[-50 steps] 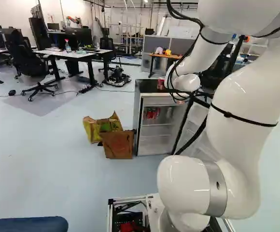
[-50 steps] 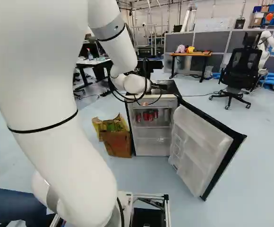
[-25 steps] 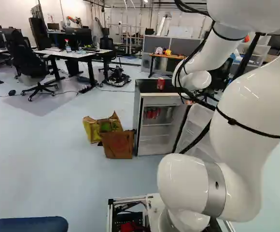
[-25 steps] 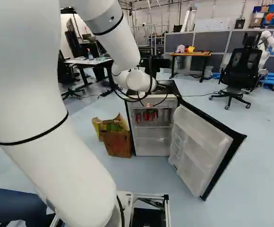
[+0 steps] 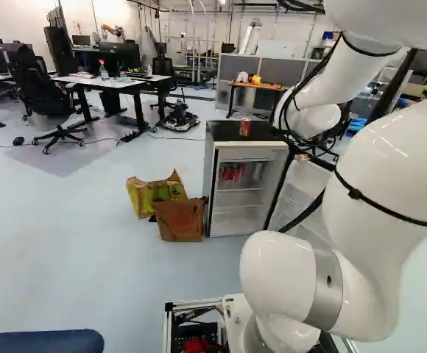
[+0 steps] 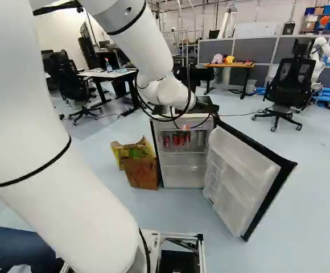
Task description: Grab a drink from the fridge
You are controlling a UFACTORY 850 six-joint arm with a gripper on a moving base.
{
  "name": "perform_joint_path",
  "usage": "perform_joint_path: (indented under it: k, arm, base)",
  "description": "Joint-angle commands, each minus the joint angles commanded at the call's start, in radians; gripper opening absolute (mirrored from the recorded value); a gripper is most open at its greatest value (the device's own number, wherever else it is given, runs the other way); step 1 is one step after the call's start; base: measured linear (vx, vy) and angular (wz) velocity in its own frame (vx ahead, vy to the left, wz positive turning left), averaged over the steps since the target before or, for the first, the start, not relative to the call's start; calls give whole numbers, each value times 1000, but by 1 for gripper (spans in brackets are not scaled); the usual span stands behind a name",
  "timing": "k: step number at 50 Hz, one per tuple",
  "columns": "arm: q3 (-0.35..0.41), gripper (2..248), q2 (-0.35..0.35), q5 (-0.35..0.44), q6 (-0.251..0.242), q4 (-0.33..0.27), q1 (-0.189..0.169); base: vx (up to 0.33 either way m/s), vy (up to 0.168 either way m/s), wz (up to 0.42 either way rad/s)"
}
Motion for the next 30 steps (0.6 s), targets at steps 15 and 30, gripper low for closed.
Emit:
perform_joint_path:
  k: [15, 30]
  arm:
    - [-14, 247, 12, -86, 0, -19, -52]
    - [-40, 247, -13, -171, 0, -19, -101]
  base:
    - [0, 0, 0]
    - [0, 0, 0]
